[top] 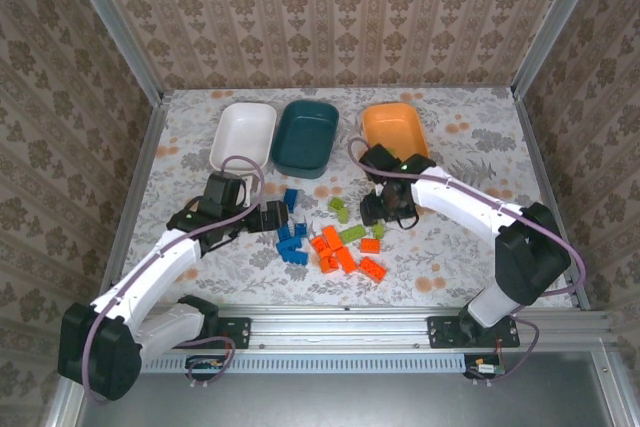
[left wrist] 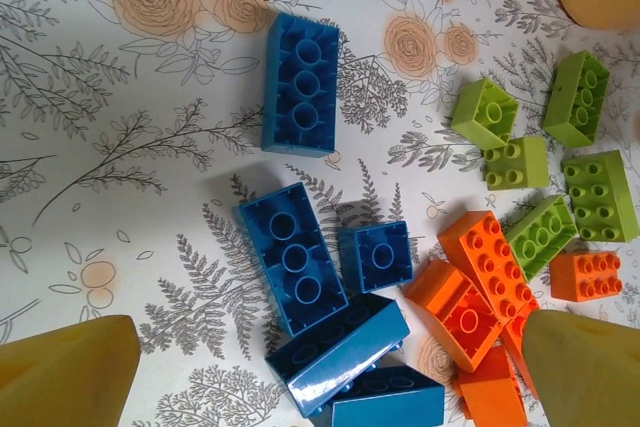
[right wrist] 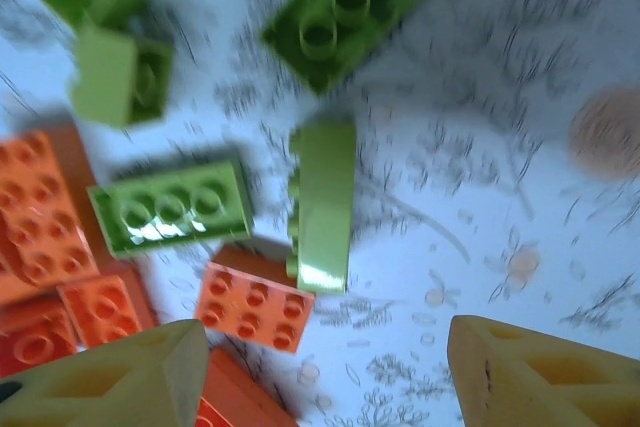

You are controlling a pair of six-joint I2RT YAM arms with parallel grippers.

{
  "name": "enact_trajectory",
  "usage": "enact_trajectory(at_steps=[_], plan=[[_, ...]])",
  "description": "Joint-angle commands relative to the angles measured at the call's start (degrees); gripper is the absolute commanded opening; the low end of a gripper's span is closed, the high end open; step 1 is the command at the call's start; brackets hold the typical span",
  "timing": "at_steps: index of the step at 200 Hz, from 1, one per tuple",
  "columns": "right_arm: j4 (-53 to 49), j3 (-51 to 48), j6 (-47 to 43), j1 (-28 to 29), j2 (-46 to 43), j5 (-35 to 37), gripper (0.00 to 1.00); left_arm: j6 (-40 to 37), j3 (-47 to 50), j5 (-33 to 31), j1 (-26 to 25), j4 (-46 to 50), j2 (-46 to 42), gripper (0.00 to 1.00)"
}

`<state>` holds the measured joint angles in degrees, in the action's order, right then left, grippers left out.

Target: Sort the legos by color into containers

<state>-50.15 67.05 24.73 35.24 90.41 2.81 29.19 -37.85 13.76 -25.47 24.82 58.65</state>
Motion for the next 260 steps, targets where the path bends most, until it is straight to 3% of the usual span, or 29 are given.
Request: enact_trajectory(at_steps=[1,67,152,209,260], plan=[[4.35,-0.6,2.61,0.62,0.74,1.32,0.66,1.65,0.32,1.7,-0.24,-2.32,0.32,1.0],[8.24,2.12,1.22,-0.65,10.83,0.92,0.62,0.98,1.16,-0.06,-0.19,0.99,-3.2,1.0],[10.44,-0.02,1.27,-3.38,14.23,0.54,0.48,0.69,1.46,-0.05,-0.21,0.4,-1.73,1.0],[11.19,-1.63,1.71,-3.6,13.64,0.0,0.31,0.8,1.73,0.13,-0.19,0.35,-1.94,1.0],[6.49,-0.05,2.39,-3.6,5.5,0.57,0.27,0.92,2.14,-0.2,-0.21,0.68,-3.08,1.0]])
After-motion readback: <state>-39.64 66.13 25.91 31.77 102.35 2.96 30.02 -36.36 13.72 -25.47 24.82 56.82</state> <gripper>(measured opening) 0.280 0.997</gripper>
